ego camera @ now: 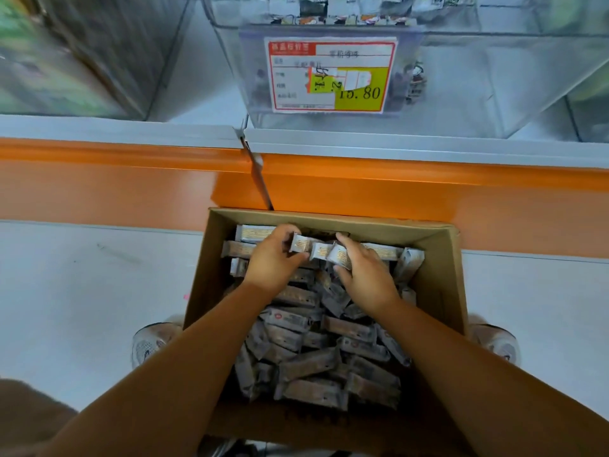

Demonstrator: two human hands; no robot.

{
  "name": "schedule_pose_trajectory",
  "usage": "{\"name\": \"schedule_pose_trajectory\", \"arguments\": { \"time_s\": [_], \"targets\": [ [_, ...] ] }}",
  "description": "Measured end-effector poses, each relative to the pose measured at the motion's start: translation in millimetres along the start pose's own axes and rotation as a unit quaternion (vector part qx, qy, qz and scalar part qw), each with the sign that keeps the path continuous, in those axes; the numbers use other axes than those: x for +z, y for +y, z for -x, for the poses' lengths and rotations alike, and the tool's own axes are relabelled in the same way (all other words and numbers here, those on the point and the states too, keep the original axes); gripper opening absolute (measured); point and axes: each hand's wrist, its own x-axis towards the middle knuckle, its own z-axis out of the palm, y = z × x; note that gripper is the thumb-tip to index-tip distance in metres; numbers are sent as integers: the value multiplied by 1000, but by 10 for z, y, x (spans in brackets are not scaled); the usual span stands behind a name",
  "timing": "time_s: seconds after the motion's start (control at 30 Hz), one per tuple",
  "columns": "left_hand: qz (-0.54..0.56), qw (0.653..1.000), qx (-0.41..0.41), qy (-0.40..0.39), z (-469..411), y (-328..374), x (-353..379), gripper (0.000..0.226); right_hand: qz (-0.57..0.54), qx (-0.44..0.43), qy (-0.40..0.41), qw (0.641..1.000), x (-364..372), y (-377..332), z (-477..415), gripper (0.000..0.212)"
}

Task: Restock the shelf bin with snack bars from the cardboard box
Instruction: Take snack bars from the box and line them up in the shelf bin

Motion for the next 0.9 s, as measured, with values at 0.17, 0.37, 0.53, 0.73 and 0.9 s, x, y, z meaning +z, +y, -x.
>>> {"name": "schedule_pose_trajectory", "arguments": {
  "time_s": [0.17,0.37,0.53,0.73,0.9],
  "targets": [
    [75,997,-27,-10,129,-46,-20,33,-32,81,2,996,-8,-113,67,49],
    [156,987,17,-33,331,197,-142,30,-306,88,-43,947,-373,-362,353,34],
    [267,963,-28,-29,613,512,-222,52,-440,60,-81,892,-518,-651,662,57],
    [330,939,4,-94,800,770,-521,61,-479,-10,-87,873,-912,-878,961,65],
    [313,944,60,-85,934,1117,-903,41,-428,-56,-75,899,-1373,-1064,1159,63]
  ]
}}
